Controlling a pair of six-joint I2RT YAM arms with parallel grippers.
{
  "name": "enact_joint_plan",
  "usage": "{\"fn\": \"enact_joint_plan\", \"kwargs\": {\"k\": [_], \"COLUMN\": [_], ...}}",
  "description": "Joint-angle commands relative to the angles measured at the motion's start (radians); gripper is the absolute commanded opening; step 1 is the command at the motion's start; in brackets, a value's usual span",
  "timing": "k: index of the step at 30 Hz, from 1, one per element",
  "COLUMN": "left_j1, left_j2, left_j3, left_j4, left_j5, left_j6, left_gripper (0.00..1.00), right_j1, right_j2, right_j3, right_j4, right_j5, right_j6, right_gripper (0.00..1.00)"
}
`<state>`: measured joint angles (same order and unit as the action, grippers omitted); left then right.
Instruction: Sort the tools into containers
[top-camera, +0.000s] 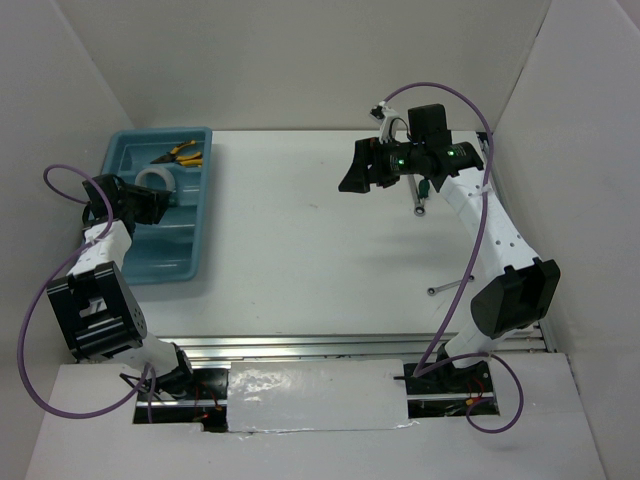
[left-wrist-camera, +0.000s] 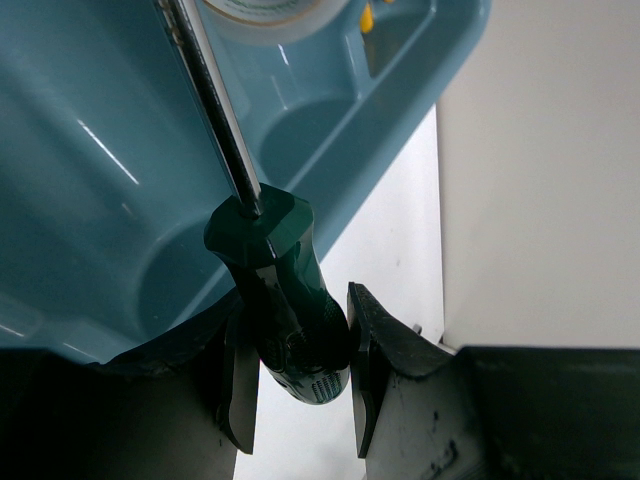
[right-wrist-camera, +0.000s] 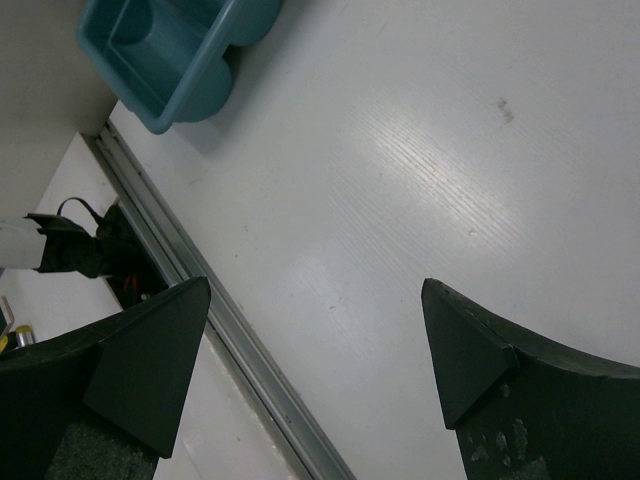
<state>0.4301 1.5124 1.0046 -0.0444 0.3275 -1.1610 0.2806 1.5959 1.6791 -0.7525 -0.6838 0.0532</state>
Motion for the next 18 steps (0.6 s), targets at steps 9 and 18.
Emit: {"fn": "enact_joint_plan", "kwargs": {"k": [9,18], "left_j1": [-0.022,-0.024], "left_j2": [-0.001,-0.009], "left_j3": [-0.009,-0.012], "left_j4": [-0.008,0.023], "left_j5": [-0.123,-0.088], "left_j6": [-0.074,-0.045], "left_gripper": [0.09,0.56], "right_j1": [0.008,0.014], "right_j2": [0.038,0.055], "right_j3": [0.068,0.08], "right_j4": [0.012,0.008], "right_j5": [0.007,0.05], "right_j6": [-0.021,-0.018], "right_gripper": [0.93,0.92]}}
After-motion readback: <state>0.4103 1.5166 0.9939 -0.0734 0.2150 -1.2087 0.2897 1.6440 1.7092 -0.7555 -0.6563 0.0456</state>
